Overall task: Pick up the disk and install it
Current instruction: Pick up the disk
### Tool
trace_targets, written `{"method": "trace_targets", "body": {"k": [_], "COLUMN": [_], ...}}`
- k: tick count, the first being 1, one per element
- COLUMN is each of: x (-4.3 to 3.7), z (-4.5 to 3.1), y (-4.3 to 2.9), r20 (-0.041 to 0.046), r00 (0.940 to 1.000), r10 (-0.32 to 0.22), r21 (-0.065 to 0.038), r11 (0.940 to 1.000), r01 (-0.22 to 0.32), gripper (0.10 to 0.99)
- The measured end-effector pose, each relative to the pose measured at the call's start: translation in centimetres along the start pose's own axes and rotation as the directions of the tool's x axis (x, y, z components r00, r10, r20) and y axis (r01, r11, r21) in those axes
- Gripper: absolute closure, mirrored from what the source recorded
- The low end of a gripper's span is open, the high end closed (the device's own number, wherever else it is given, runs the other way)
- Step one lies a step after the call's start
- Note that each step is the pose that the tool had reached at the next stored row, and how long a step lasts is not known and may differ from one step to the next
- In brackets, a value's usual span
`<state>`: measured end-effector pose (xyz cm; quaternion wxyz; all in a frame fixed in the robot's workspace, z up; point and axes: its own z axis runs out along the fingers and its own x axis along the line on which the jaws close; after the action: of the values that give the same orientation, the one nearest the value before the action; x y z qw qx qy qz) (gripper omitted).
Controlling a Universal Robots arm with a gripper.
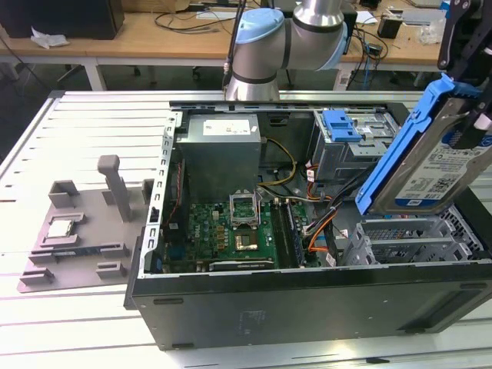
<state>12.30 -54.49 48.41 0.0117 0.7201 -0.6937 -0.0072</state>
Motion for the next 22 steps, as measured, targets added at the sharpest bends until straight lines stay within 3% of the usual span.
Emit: {"method": "trace_targets", "body": {"k": [4, 15, 22], "x": [0.03, 0.07, 0.07], "z": [0.09, 0.37, 1.14], "y": [-0.74, -1.86, -2.2], "r20": [-0.0001, -0.0001, 0.0001], "r00": [1.0, 1.0, 1.0], "r10": [0.0, 0.0, 0.0], "r21": [-0.001, -0.003, -0.004], "r11": [1.0, 1.0, 1.0], "r01": [0.0, 0.0, 0.0], "gripper": [0.722, 0.722, 0.722]}}
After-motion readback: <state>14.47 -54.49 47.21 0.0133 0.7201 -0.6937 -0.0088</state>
